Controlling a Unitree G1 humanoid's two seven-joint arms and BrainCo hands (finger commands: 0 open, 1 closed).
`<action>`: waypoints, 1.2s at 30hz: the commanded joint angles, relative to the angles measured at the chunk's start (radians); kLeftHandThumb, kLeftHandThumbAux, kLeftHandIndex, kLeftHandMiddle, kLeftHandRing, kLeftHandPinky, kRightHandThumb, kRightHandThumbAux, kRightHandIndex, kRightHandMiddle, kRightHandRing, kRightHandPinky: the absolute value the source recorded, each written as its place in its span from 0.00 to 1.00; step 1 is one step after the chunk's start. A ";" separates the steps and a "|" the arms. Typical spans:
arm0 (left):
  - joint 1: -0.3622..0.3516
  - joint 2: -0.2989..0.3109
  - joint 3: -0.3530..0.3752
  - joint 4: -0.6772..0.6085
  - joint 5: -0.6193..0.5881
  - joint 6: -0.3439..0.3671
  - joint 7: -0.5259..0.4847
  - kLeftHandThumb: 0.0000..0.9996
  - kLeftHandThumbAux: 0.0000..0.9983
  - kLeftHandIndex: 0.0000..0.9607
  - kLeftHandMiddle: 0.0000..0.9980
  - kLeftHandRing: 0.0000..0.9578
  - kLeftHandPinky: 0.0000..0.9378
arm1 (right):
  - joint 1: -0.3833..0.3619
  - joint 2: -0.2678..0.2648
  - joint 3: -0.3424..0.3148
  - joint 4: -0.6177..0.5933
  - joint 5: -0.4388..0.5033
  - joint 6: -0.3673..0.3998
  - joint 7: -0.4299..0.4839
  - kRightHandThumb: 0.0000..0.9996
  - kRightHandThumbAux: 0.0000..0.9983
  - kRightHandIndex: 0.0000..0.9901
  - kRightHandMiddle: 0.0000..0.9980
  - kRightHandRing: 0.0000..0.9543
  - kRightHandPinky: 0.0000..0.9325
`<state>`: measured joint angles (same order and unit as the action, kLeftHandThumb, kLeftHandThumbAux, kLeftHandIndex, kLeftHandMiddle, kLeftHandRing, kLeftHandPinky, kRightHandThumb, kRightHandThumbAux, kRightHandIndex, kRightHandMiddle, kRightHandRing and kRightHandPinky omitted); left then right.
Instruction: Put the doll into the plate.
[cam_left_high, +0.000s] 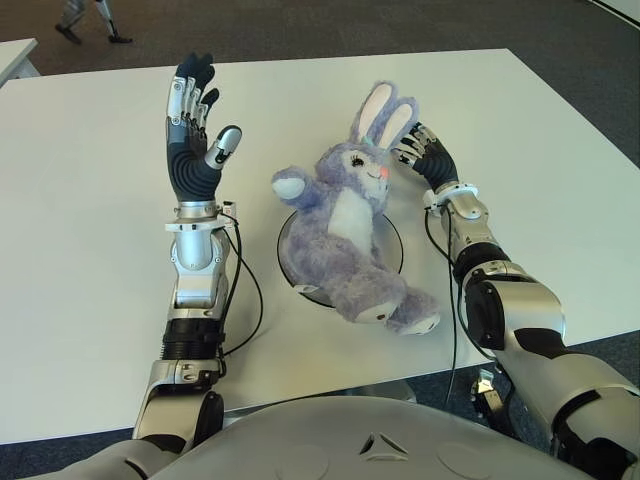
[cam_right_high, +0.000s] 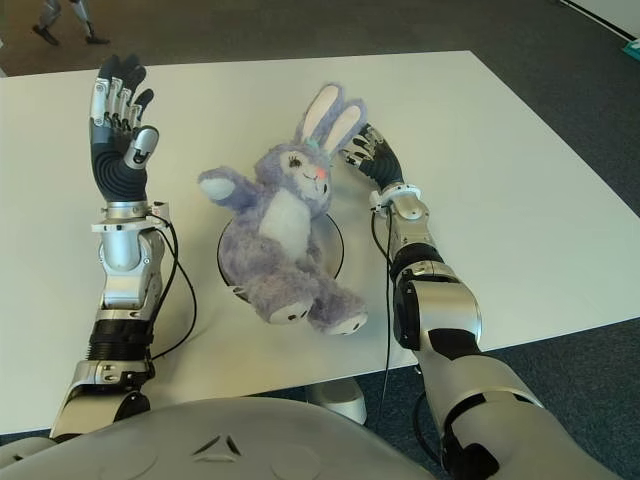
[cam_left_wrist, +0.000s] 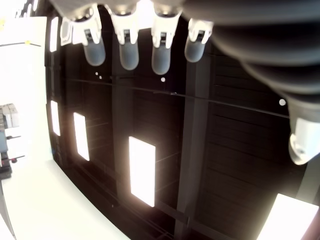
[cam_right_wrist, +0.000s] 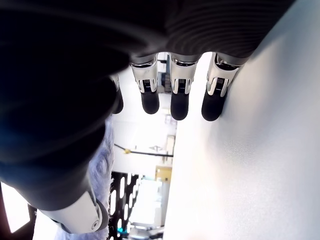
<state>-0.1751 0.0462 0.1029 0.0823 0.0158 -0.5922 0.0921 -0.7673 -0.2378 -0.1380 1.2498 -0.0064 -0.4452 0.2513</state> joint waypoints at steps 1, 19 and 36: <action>0.008 -0.003 0.010 0.042 0.000 0.020 0.005 0.04 0.46 0.08 0.12 0.11 0.12 | 0.131 0.034 0.003 0.084 -0.015 0.081 -0.002 0.31 0.79 0.04 0.07 0.09 0.12; -0.075 0.060 0.031 0.208 -0.026 0.069 -0.046 0.00 0.44 0.04 0.09 0.08 0.08 | 0.130 0.036 -0.005 0.086 -0.007 0.083 0.010 0.33 0.80 0.04 0.08 0.09 0.11; -0.165 0.095 0.063 0.382 -0.091 0.130 -0.116 0.00 0.49 0.03 0.10 0.08 0.04 | 0.124 0.042 -0.007 0.085 -0.007 0.085 0.012 0.34 0.81 0.04 0.07 0.08 0.11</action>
<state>-0.3245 0.1298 0.1549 0.4235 -0.0599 -0.4842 -0.0062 -0.7675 -0.2386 -0.1457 1.2513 -0.0031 -0.4448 0.2585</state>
